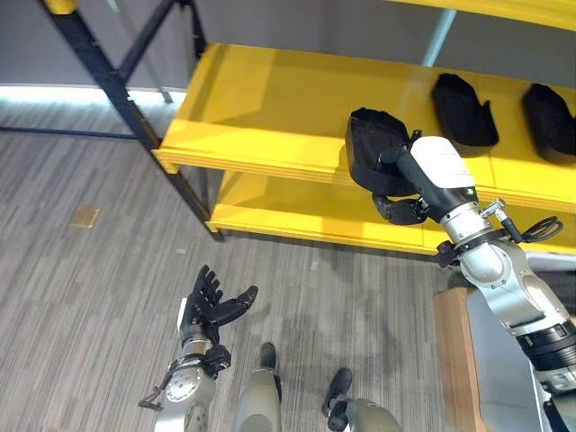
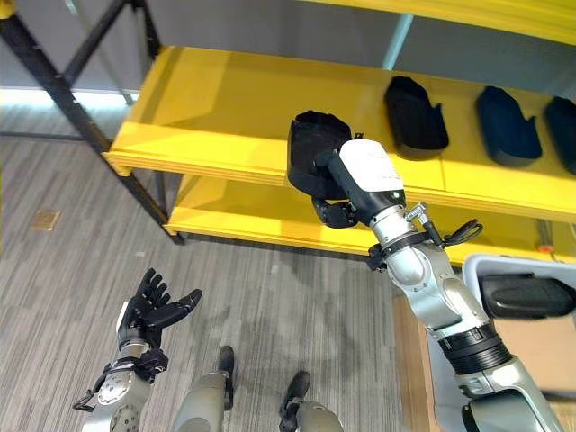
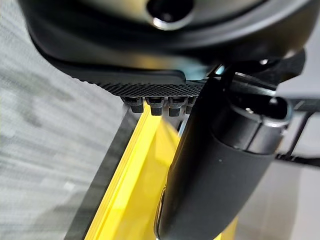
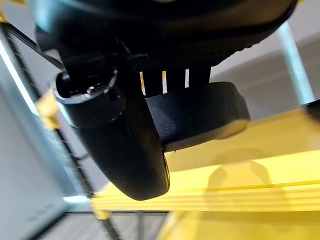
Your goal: Move parts from the plastic box to the shelf.
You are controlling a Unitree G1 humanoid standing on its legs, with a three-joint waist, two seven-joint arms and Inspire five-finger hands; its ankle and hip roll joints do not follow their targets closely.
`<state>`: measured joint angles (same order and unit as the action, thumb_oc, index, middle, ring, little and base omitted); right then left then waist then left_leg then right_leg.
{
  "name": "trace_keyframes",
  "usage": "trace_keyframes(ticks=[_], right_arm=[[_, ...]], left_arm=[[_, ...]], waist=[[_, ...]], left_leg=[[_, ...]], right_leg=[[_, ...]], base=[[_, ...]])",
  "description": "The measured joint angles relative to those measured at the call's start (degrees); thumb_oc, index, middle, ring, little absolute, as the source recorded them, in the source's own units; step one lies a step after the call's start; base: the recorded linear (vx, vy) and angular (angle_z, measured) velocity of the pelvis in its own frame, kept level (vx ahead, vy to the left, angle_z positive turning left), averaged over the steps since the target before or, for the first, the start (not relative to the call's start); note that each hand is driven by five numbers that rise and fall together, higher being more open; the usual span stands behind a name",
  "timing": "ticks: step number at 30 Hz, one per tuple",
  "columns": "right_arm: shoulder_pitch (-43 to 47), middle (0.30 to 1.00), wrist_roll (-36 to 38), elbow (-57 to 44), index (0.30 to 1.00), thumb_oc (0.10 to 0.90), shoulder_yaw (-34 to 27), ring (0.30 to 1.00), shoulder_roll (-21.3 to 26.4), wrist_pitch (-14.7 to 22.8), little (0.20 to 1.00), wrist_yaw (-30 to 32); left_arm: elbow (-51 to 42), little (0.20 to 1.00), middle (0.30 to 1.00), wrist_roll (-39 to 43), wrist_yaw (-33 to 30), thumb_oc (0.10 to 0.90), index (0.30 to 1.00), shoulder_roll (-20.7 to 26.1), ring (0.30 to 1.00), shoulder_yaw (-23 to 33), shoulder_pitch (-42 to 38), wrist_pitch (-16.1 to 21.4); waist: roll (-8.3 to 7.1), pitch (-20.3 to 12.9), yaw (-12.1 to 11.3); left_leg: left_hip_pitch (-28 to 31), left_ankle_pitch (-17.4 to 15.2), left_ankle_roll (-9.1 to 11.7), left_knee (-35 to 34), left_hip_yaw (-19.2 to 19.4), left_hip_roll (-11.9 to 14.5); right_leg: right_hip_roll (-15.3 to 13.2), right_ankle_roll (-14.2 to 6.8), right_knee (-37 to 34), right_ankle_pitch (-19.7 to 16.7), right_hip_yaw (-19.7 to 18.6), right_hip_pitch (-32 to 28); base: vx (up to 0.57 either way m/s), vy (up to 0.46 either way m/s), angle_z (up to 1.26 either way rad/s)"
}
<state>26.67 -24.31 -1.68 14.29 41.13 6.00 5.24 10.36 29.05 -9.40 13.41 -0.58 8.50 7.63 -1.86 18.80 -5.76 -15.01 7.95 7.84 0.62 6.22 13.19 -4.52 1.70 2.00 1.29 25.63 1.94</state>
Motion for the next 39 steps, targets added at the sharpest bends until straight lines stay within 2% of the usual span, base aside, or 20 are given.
trace_keyframes(ticks=[2,5,7,8,10,15,21,23,24,25,26,27,28,29,30,31,32,35,37,39], right_arm=[[-1.02,0.300,-0.05,0.00,0.300,0.400,-0.03,0.300,-0.85,0.09,0.300,0.08],[-2.10,0.300,-0.28,-0.35,0.300,0.400,0.28,0.300,-1.76,0.16,0.300,0.03],[-3.50,0.300,-0.30,-0.34,0.300,0.400,0.13,0.300,-2.38,0.14,0.300,0.00],[-6.67,0.300,-0.34,-1.02,0.300,0.400,-1.55,0.300,-2.59,0.08,0.300,0.12],[-8.56,0.300,-0.42,-0.98,0.300,0.400,-2.74,0.300,-3.07,-0.29,0.300,0.11],[-8.41,0.300,-0.46,-1.04,0.300,0.400,-2.76,0.300,-5.97,-0.86,0.300,-0.02],[-6.32,0.300,-0.46,-1.07,0.300,0.400,-1.92,0.300,-6.30,-0.73,0.300,-0.72],[-6.28,0.300,-0.51,-0.89,0.300,0.400,-1.75,0.300,-6.65,-1.03,0.300,-1.09],[-6.32,0.300,-0.68,-0.91,0.300,0.400,-1.83,0.300,-7.17,-1.33,0.300,-1.15],[-7.68,0.300,-1.52,-1.32,0.300,0.400,-1.12,0.300,-7.62,-1.78,0.300,-1.22],[-8.33,0.300,-1.55,-1.75,0.300,0.400,-0.76,0.300,-7.51,-2.12,0.300,-1.22],[-7.38,0.300,-1.56,-2.18,0.300,0.400,1.32,0.300,-8.60,-2.19,0.300,-1.16],[-7.35,0.300,-1.53,-2.17,0.300,0.400,2.11,0.300,-8.83,-1.78,0.300,-1.24],[-7.32,0.300,-1.55,-2.15,0.300,0.400,2.64,0.300,-7.83,-0.94,0.300,-1.70],[-7.02,0.300,-1.56,-1.96,0.300,0.400,2.60,0.300,-7.66,-0.95,0.300,-1.81],[-6.94,0.300,-1.54,-1.96,0.300,0.400,2.43,0.300,-7.68,-0.95,0.300,-1.80],[-5.48,0.300,-2.15,-1.36,0.300,0.400,2.52,0.300,-7.93,-0.73,0.300,-1.95],[-4.48,0.300,-2.65,-1.31,0.300,0.400,2.53,0.300,-7.21,-0.78,0.300,-1.98],[-4.07,0.300,-2.63,-1.38,0.300,0.400,2.34,0.300,-5.52,-0.84,0.300,-1.98],[-3.61,0.300,-2.57,-1.08,0.300,0.400,2.25,0.300,-5.09,-1.02,0.300,-1.99]], left_arm=[[0.70,1.000,1.000,-0.07,0.06,0.900,1.000,-0.62,1.000,-0.46,0.12,-0.18],[0.87,1.000,1.000,-0.08,-0.01,0.900,1.000,-0.81,1.000,-1.12,1.06,-0.25],[0.88,1.000,1.000,-0.08,0.14,0.900,1.000,-1.62,1.000,-1.36,2.54,-0.71],[0.03,1.000,1.000,-0.13,0.16,0.900,1.000,-0.18,1.000,-1.22,1.49,-0.87],[0.06,1.000,1.000,-0.12,0.16,0.900,1.000,0.47,1.000,-0.93,-0.60,-0.96],[-1.00,1.000,1.000,-0.15,0.04,0.900,1.000,1.58,1.000,0.54,-1.43,-0.63],[-1.33,1.000,1.000,-0.16,-0.02,0.900,1.000,1.52,1.000,-0.20,-0.30,-0.72],[-1.36,1.000,1.000,-0.21,-0.15,0.900,1.000,1.71,1.000,-0.27,-0.40,-0.79],[0.03,1.000,1.000,-0.35,-0.16,0.900,1.000,2.03,1.000,-0.88,-1.07,-1.12],[0.75,1.000,1.000,-0.88,-0.08,0.900,1.000,2.41,1.000,-1.48,0.16,-1.41],[0.74,1.000,1.000,-1.21,0.07,0.900,1.000,2.77,1.000,-1.50,-0.23,-1.30],[1.10,1.000,1.000,-1.35,-0.26,0.900,1.000,5.98,1.000,-2.53,-0.37,-1.29],[1.20,1.000,1.000,-1.33,-0.29,0.900,1.000,6.52,1.000,-2.45,-0.32,-1.50],[1.08,1.000,1.000,-1.32,-0.29,0.900,1.000,6.54,1.000,-1.38,-0.47,-1.25],[0.93,1.000,1.000,-1.28,-0.37,0.900,1.000,6.61,1.000,-0.57,-0.67,-1.19],[0.83,1.000,1.000,-1.28,-0.37,0.900,1.000,6.68,1.000,-0.04,-0.74,-1.19],[1.53,1.000,1.000,-1.17,-1.07,0.900,1.000,6.59,1.000,0.90,-0.58,-0.83],[2.15,1.000,1.000,-1.06,-1.57,0.900,1.000,5.29,1.000,1.73,0.18,-0.87],[2.15,1.000,1.000,-0.74,-1.46,0.900,1.000,4.87,1.000,0.31,-0.45,-0.89],[1.79,1.000,1.000,-0.59,-1.21,0.900,1.000,3.93,1.000,0.11,-0.58,-0.91]], waist=[[0.85,0.32,0.01],[1.27,0.45,-0.77],[3.14,0.06,-0.32],[0.86,-0.01,0.86],[-0.64,0.02,0.46],[-0.72,-0.05,-1.26],[-1.17,-0.17,-2.02],[-2.32,-0.83,-1.97],[-2.44,-0.92,-1.18],[-2.62,-1.70,2.42],[-3.04,-1.92,2.77],[-3.28,-2.04,2.25],[-2.96,-1.93,2.44],[-2.43,-1.93,2.29],[-2.36,-1.89,2.14],[-2.20,-1.91,2.17],[-2.13,-1.82,1.38],[-2.20,-1.79,0.69],[-2.50,-1.82,1.06],[-2.62,-1.84,1.60]], left_leg=[[0.27,1.34,1.89,-2.78,2.61,3.99],[3.12,1.63,1.08,-3.37,-0.56,4.73],[8.48,1.19,-0.61,-3.27,-1.73,3.46],[7.88,1.51,-0.20,-1.99,-1.10,0.89],[6.96,-0.43,-1.42,0.62,-0.58,-1.26],[6.60,-7.38,-4.09,8.69,1.49,-5.27],[5.38,-10.22,-5.40,12.04,2.94,-6.70],[3.24,-12.43,-6.47,15.55,3.05,-7.51],[1.46,-15.80,-11.22,19.94,3.59,-9.37],[3.22,-13.92,-12.14,16.66,3.81,-12.49],[3.80,-13.46,-13.01,16.23,3.85,-13.78],[3.54,-14.61,-13.46,16.39,4.34,-14.28],[3.80,-13.95,-13.14,16.06,4.58,-14.32],[3.76,-13.83,-12.87,15.91,4.63,-14.70],[3.44,-13.99,-13.16,16.36,4.89,-15.29],[3.05,-14.31,-13.65,16.38,4.81,-15.23],[1.87,-16.16,-11.63,18.33,5.27,-15.37],[1.86,-15.15,-14.20,17.91,5.70,-15.90],[1.94,-13.79,-14.87,16.23,3.96,-17.09],[2.20,-12.72,-14.13,14.10,3.00,-17.83]], right_leg=[[0.71,-0.21,0.01,0.09,0.13,-0.66],[1.02,-1.24,0.42,-0.42,-2.82,-0.53],[1.54,-3.17,0.09,-1.33,-4.87,-2.40],[-0.97,-4.74,-0.30,-1.62,-4.70,-2.51],[-3.32,-5.39,-0.39,-2.05,-4.78,-2.60],[-8.11,-7.94,-1.10,-2.49,-6.24,-5.01],[-9.92,-8.53,-0.15,-2.40,-7.31,-4.29],[-11.29,-9.34,3.09,-1.67,-7.45,-2.13],[-13.61,-10.26,12.69,-0.87,-8.05,2.18],[-19.01,-9.05,30.94,-5.02,-11.32,11.29],[-20.24,-8.60,35.03,-8.78,-13.47,14.88],[-22.20,-9.50,36.55,-6.75,-13.41,18.91],[-22.39,-9.20,31.44,-5.36,-11.37,17.59],[-21.93,-9.64,17.13,-5.77,-10.41,13.92],[-22.13,-10.87,8.64,-7.45,-10.19,11.24],[-22.43,-11.61,5.43,-8.49,-10.08,9.95],[-25.07,-12.82,-2.76,-14.86,-8.43,7.72],[-25.61,-13.32,-2.64,-17.26,-5.57,5.32],[-22.79,-14.11,-0.81,-15.47,-7.73,3.41],[-20.79,-14.16,-0.79,-14.39,-7.02,2.52]], base=[[0.13,0.119,0.15],[0.21,0.155,-0.50],[0.14,0.105,-0.66],[0.23,0.185,-0.18],[0.18,0.173,0.04],[0.14,0.182,-0.08],[0.08,0.156,-0.08],[0.10,0.357,-0.02],[0.04,0.428,0.28],[0.07,0.302,0.37],[0.17,0.134,0.14],[0.21,-0.126,-0.13],[0.13,-0.173,-0.12],[0.10,-0.281,0.17],[0.12,-0.276,0.24],[0.23,-0.437,0.10],[0.23,-0.348,-0.10],[0.21,-0.274,-0.06],[0.21,-0.265,0.29],[0.20,-0.286,0.33]])
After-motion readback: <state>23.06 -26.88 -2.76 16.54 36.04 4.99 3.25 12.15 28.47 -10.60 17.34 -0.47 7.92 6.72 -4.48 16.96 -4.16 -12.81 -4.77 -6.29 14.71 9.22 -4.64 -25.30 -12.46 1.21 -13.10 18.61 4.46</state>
